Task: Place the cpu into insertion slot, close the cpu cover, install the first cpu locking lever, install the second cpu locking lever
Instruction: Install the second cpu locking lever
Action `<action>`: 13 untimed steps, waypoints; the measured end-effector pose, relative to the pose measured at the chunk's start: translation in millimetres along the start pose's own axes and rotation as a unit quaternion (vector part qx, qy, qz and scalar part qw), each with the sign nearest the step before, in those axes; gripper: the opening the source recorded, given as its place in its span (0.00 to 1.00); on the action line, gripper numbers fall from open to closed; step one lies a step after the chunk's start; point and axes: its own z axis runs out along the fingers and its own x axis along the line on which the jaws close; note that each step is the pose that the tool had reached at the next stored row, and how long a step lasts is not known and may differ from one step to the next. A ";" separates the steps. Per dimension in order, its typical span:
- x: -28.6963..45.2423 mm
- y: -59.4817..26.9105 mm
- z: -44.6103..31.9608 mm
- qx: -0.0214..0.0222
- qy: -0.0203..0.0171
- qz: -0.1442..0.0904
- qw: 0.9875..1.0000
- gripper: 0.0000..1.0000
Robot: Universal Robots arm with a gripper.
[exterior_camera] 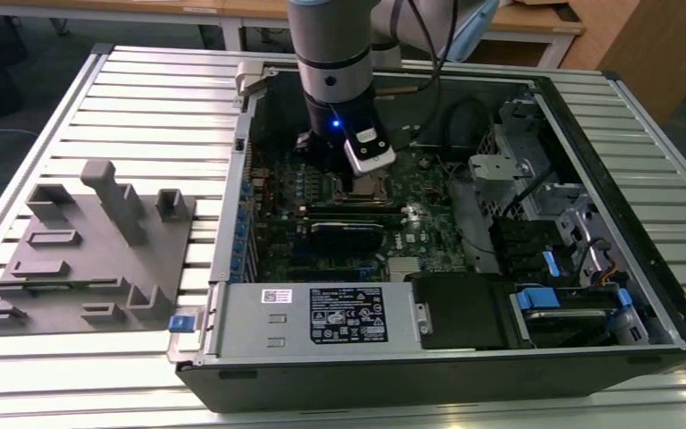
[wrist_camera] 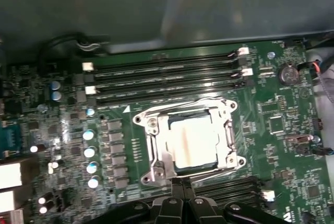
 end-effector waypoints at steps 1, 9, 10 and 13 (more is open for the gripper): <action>-1.0 0.1 0.2 0.000 0.000 0.000 1.000 0.10; -1.3 0.2 0.6 0.002 0.012 0.001 1.000 0.10; -1.4 0.2 0.9 0.003 0.019 0.001 1.000 0.10; -1.4 0.2 1.1 0.005 0.033 0.002 0.999 0.10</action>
